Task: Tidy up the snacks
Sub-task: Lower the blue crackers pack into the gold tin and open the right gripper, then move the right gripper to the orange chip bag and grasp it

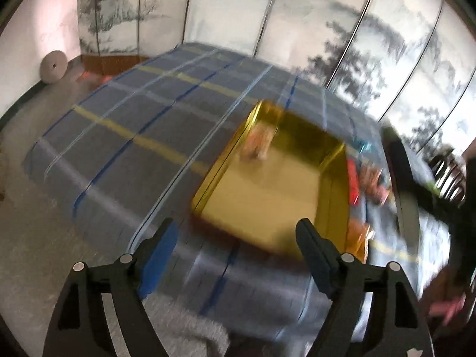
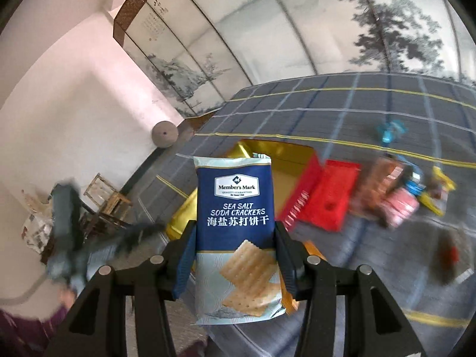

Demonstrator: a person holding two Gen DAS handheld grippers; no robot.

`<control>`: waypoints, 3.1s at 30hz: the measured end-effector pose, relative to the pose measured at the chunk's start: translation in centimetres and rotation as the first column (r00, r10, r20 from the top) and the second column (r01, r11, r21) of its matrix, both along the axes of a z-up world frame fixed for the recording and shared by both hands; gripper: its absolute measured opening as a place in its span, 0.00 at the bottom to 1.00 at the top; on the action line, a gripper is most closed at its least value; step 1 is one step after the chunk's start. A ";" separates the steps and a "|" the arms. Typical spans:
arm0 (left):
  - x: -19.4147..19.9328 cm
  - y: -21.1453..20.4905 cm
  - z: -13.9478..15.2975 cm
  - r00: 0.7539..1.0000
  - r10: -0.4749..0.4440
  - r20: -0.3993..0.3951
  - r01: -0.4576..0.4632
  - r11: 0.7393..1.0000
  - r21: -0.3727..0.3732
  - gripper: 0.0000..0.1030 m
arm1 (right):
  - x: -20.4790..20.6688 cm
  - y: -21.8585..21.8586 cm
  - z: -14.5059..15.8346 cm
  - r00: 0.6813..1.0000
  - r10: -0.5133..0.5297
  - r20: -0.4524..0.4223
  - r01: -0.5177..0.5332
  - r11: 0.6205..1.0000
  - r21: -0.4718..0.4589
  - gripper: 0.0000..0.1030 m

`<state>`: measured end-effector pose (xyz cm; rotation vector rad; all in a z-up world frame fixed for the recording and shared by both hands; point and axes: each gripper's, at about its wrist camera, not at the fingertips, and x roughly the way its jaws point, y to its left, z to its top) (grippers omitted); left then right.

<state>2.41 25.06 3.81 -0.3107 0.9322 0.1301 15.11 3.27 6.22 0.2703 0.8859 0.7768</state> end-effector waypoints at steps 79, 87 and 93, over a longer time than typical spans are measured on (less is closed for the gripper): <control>-3.3 -13.2 0.6 0.934 -0.354 0.040 0.337 0.915 0.221 0.96 | -6.5 -16.1 -5.3 0.972 -0.141 0.189 0.204 0.903 -0.377 0.41; 0.0 -20.3 1.0 0.866 -0.500 0.026 0.490 0.857 0.162 0.96 | -6.5 -29.8 -6.2 0.881 -0.430 0.198 0.472 0.779 -0.413 0.41; 3.3 -24.4 0.8 0.839 -0.545 0.001 0.540 0.832 0.129 0.96 | -6.2 -34.1 -8.0 0.845 -0.509 0.165 0.528 0.745 -0.408 0.41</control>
